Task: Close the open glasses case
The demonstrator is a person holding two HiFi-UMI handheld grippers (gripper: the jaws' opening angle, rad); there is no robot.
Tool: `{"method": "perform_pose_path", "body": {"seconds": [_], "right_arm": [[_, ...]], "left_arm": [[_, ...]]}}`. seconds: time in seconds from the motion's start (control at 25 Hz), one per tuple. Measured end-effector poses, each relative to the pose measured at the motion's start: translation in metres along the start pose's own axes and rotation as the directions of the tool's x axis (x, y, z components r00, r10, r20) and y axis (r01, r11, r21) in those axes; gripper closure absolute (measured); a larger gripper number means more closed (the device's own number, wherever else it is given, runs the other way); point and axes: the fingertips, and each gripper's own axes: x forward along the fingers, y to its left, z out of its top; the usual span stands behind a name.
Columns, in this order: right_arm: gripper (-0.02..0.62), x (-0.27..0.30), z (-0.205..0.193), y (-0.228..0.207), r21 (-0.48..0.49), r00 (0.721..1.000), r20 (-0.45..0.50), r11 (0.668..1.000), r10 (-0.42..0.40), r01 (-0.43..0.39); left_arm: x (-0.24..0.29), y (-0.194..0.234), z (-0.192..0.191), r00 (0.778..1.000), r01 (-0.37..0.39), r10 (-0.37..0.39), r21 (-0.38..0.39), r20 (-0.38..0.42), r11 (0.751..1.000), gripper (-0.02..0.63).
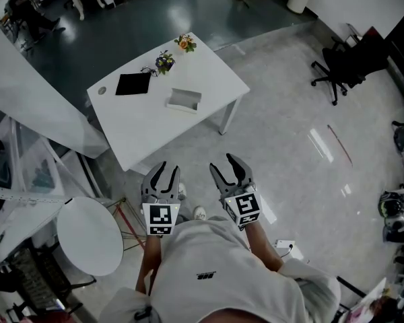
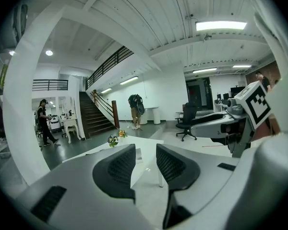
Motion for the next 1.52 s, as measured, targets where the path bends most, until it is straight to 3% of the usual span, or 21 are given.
{"method": "perform_pose_path", "body": {"seconds": [0.4,1.52], "right_arm": [[0.374,0.047,0.002,-0.023,0.003,1.000,-0.005,1.000,-0.010,0.010],[0.397,0.242,0.033,-0.096,0.006,0.995,-0.066,0.997,-0.074,0.075]], "left_arm": [[0.048,0.024,0.005,1.000,0.009,-0.009,0.007,0.017,1.000,0.461],[0.228,0.145,0.026,0.995,0.099,-0.099,-0.042,0.016,0.994,0.466]]}}
